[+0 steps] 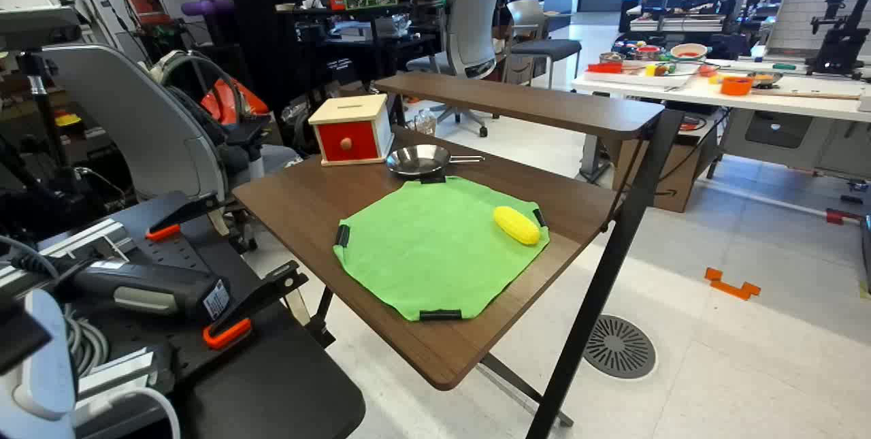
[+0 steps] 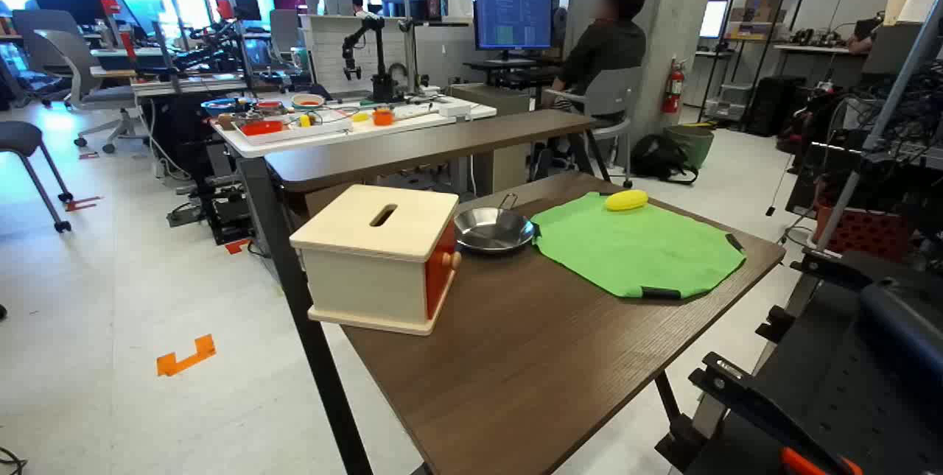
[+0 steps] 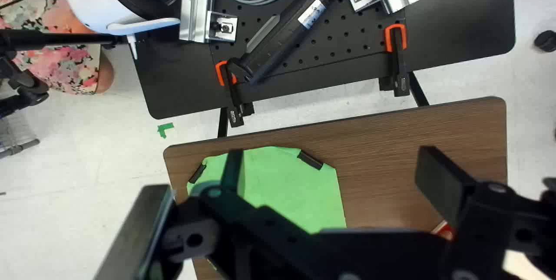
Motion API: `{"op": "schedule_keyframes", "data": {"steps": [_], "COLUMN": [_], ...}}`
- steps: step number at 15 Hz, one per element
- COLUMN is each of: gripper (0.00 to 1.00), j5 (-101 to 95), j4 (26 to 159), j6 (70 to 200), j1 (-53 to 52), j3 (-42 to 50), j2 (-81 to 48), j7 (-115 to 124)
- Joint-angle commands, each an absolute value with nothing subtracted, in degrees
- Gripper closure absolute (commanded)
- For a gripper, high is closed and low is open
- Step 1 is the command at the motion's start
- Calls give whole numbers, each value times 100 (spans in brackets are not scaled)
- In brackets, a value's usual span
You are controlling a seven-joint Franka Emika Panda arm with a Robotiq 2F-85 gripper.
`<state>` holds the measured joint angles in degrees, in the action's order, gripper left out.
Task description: Move the green cloth slightly to the left on the table
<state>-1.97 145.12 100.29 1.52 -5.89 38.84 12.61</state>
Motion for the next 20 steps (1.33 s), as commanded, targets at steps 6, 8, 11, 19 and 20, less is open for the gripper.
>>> {"op": "schedule_keyframes", "data": {"steps": [6,8,11,19,20], "gripper": [0,0,0,0,0], "j5": [-212,-177,-176,2,81], "j4": [14503,14538,14535,14546,14490], "j6": [10021,10210,10820,13738,14114], "j1": [121,148,249,649,659], "j3": [-562,-527,-420,5,94], "j2": [3880,3869,3651,1969,1609], "j7": [1274,1310,1360,1637,1593]}}
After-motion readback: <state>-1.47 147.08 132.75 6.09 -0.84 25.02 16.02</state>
